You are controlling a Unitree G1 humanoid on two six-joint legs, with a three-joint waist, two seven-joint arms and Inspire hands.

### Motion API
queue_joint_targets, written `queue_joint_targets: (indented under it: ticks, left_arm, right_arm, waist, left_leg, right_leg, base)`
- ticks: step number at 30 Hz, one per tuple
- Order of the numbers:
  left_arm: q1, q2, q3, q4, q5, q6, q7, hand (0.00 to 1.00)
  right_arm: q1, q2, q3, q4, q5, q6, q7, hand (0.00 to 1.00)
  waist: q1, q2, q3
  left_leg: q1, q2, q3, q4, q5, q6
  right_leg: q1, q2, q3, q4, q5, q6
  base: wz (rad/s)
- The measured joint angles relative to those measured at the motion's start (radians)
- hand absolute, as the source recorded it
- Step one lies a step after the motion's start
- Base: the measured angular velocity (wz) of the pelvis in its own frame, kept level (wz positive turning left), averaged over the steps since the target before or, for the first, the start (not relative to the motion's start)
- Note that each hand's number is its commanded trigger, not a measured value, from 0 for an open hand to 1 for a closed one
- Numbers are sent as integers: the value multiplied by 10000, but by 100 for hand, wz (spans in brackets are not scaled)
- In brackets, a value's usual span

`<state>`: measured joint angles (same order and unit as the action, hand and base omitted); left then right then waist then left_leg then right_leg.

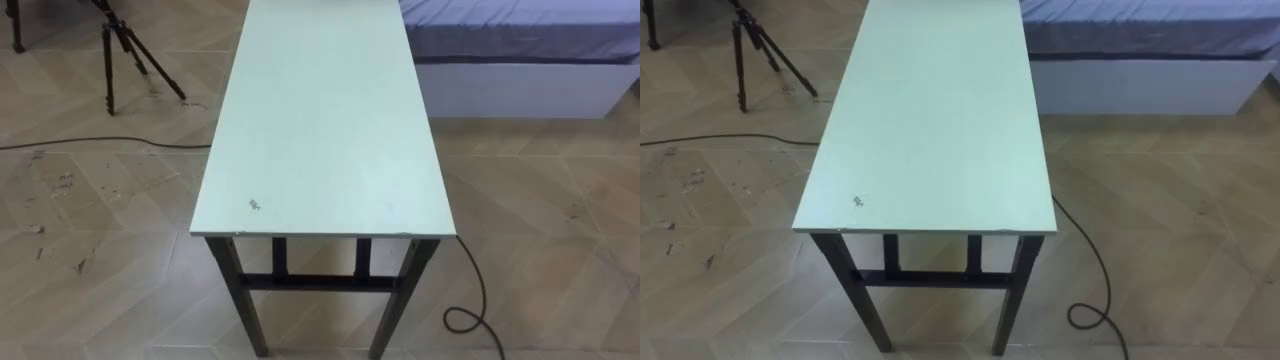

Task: Move table with human

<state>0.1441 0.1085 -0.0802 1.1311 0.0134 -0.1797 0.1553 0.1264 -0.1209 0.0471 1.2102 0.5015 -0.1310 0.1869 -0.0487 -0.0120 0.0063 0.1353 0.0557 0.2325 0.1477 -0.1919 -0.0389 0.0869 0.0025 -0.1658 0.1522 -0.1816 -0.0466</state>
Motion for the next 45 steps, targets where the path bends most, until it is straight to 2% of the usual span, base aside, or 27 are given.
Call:
queue_joint_targets:
  ticks: [5, 11, 16, 21, 24, 28, 32, 35, 37, 39, 42, 45]
  left_arm:
    - [4, -14, -2, 11, -43, 78, -286, 0]
    - [-16, -36, 4, 193, -722, 376, -1038, 0]
    - [11, -37, 309, 502, -2088, 597, -1858, 0]
    - [40, 10, 486, 494, -3335, 1077, -2624, 0]
    - [41, 47, 468, 455, -3810, 1282, -3005, 0]
    - [35, 199, 349, 259, -5294, 1584, -3726, 0]
    - [35, 309, 176, -284, -7036, 1761, -4102, 0]
    - [182, 325, -22, -1077, -7779, 2017, -4271, 0]
    - [464, 392, -490, -1924, -8569, 2096, -4477, 0]
    - [667, 413, -1283, -2787, -9666, 2183, -4714, 0]
    - [935, 435, -1894, -3912, -10353, 2391, -4921, 0]
    - [914, 378, -2321, -4883, -11440, 2475, -4941, 0]
  right_arm:
    - [31, 0, 73, 95, -55, 23, 93, 0]
    - [37, 0, 84, 293, 38, 430, 385, 0]
    - [-43, -5, -201, 420, 45, 704, 840, 0]
    - [-94, -14, -424, 427, 549, 1132, 1413, 0]
    - [-83, -78, -397, 351, 962, 1298, 1631, 0]
    - [-39, -181, -311, -127, 1237, 1493, 1998, 0]
    - [116, -294, -293, -949, 1539, 1673, 2316, 0]
    - [388, -279, -293, -1896, 1726, 1926, 2355, 0]
    - [639, -279, -134, -2672, 2185, 1983, 2331, 0]
    - [1166, -262, 287, -3896, 3690, 1988, 2314, 0]
    - [1495, -223, 780, -4983, 5183, 2165, 2338, 0]
    - [1667, -194, 1304, -5973, 6016, 2199, 2329, 0]
  waist:
    - [10, -19, 7]
    - [26, -7, 0]
    - [11, 16, -9]
    - [17, 19, -15]
    - [64, 53, -20]
    - [156, 93, -34]
    - [224, 191, -42]
    - [243, 279, -69]
    - [250, 353, -87]
    - [236, 398, -83]
    - [109, 414, -82]
    - [14, 397, -29]
  left_leg:
    - [-26, -6, -57, -14, -1, 0]
    - [-53, -8, -133, -12, -2, 0]
    - [-56, -5, -158, -9, -2, 1]
    - [-169, -7, -171, 47, -3, 1]
    - [-206, -2, -180, 63, -3, 1]
    - [-229, 2, -164, 166, -3, 2]
    - [-271, -6, -165, 178, -4, 3]
    - [-273, -6, -164, 197, -4, 3]
    - [-290, -5, -153, 194, -4, 3]
    - [-332, -7, -166, 188, -4, 3]
    - [-383, -2, -181, 190, -4, 3]
    - [-395, 0, -215, 189, -4, 3]
  right_leg:
    - [-16, -3, 17, -24, -2, 3]
    - [-22, -6, -19, -13, -3, 4]
    - [-27, -8, -37, -6, -4, 3]
    - [-47, -30, -166, -13, -6, 7]
    - [-79, -24, -182, -10, -5, 5]
    - [-69, -40, -240, 8, -1, -1]
    - [-74, -57, -277, 8, -2, 0]
    - [-85, -62, -291, 34, -2, 0]
    - [-115, -60, -282, 44, -2, 1]
    - [-130, -60, -281, 43, -3, 2]
    - [-184, -59, -288, 49, -3, 1]
    - [-202, -51, -267, 89, -4, -1]
  base:
    - [0]
    - [1]
    - [1]
    - [8]
    - [1]
    - [0]
    - [3]
    - [0]
    - [0]
    - [2]
    - [0]
    - [2]
